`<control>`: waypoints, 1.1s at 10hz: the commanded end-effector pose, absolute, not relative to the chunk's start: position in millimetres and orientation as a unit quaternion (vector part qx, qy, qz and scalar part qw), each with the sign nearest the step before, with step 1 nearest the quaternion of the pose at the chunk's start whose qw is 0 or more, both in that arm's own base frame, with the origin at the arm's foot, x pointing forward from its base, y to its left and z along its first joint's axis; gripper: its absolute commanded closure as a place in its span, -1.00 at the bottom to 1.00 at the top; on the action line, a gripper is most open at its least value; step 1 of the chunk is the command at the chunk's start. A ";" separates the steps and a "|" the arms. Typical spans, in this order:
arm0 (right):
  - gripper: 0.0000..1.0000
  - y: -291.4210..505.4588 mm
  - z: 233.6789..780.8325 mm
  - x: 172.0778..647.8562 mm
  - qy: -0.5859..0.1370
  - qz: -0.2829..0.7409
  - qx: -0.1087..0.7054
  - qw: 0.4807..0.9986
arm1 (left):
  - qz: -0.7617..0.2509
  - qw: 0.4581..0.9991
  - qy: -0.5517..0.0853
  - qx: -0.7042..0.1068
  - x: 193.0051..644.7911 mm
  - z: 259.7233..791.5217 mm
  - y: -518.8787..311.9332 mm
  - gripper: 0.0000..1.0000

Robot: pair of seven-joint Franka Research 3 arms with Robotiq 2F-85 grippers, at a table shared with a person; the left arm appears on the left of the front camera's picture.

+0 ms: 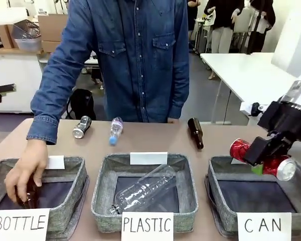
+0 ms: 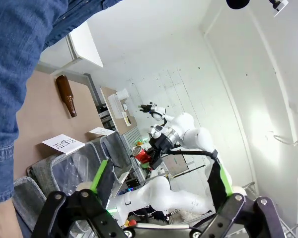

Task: Sort the can waste into the basket.
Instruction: Pick up the can waste from the table and place it in the right Fabric basket.

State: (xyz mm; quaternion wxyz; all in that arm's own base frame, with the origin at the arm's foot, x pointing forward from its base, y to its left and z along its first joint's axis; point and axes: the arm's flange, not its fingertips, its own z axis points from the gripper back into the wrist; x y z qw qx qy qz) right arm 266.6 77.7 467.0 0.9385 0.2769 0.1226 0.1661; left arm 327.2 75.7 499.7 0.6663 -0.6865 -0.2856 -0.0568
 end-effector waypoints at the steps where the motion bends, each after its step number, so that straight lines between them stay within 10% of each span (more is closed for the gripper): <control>1: 0.97 68.8 461.8 264.4 0.101 0.145 0.282 0.943 | -0.063 0.656 -0.295 -0.691 325.4 500.2 73.1 -1.00; 6: 0.97 61.9 459.3 274.9 0.099 0.113 0.278 0.949 | -0.063 0.656 -0.295 -0.691 325.4 500.2 73.1 -1.00; 7: -0.13 58.8 457.7 275.0 0.081 0.112 0.271 0.953 | -0.063 0.656 -0.295 -0.691 325.4 500.2 73.1 -1.00; 8: -0.13 57.4 457.0 274.2 0.082 0.114 0.276 0.951 | -0.063 0.656 -0.295 -0.691 325.4 500.2 73.1 -1.00; 9: -1.00 57.6 456.8 275.3 0.084 0.114 0.272 0.952 | -0.063 0.656 -0.295 -0.691 325.4 500.2 73.1 -1.00; 10: -0.22 57.1 456.2 276.3 0.081 0.115 0.270 0.953 | -0.063 0.656 -0.295 -0.691 325.4 500.2 73.1 -1.00; 11: -1.00 55.6 454.9 276.9 0.080 0.112 0.270 0.953 | -0.063 0.656 -0.295 -0.691 325.4 500.2 73.1 -1.00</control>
